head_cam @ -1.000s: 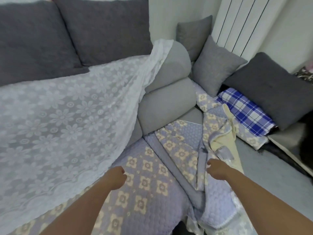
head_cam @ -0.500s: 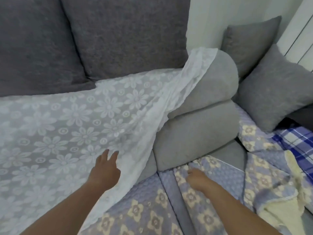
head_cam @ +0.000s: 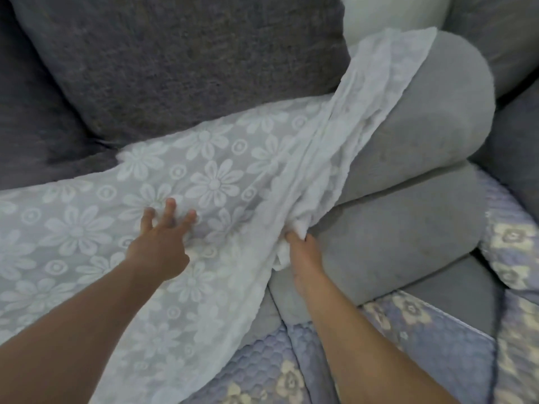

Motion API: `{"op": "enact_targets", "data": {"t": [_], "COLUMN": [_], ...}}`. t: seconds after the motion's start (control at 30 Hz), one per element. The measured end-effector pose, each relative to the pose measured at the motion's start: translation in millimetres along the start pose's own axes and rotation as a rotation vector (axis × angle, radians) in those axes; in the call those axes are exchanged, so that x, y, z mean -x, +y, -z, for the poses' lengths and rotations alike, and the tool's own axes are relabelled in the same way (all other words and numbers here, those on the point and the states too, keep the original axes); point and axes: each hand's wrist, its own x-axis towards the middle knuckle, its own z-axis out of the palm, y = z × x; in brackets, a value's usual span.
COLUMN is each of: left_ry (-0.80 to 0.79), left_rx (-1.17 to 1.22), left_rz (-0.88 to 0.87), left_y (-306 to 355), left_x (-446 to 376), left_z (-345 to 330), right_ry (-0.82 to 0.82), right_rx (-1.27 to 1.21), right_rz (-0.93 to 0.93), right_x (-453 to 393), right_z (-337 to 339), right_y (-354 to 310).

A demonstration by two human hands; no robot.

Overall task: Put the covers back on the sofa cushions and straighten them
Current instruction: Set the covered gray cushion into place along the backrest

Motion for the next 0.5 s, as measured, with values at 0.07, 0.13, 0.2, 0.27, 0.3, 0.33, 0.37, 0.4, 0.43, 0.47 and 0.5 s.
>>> {"op": "enact_targets", "data": {"t": [0.07,0.13,0.2,0.27,0.3,0.33,0.37,0.4,0.43,0.47,0.5], "left_ry": [-0.015,-0.019,0.093,0.334,0.403,0.433,0.467,0.513,0.541,0.495,0.432], "left_rx": [0.016,0.01,0.03,0.03,0.009,-0.025,-0.045,-0.099,-0.184,-0.369,-0.638], "left_rz": [0.018,0.051,0.078,0.014,-0.069,-0.173,-0.281,-0.389,-0.547,-0.716,-0.844], "left_y": [0,4,26,62,83,105,128,151,172,186,195], "left_x": [1,4,10,22,32,42,49,51,47,39,21], "left_z": [2,5,7,-6,-14,-25,-34,-39,-44,-44,-51], "right_ry": [0.066,-0.075,-0.242,-0.233,-0.198,-0.173,-0.173,-0.189,-0.213,-0.231,-0.228], "right_rx": [-0.046,0.028,0.197,0.233,0.193,0.146,0.128,0.157,0.219,0.264,0.303], "right_rz": [0.01,0.015,0.059,0.102,0.082,0.037,-0.021,-0.048,-0.056,-0.056,-0.05], "right_x": [6,15,24,24,20,16,16,17,20,23,28], "right_z": [13,27,52,82,95,107,114,117,121,123,127], "right_y": [6,3,-6,-12,-12,-7,-2,4,11,17,19]}}
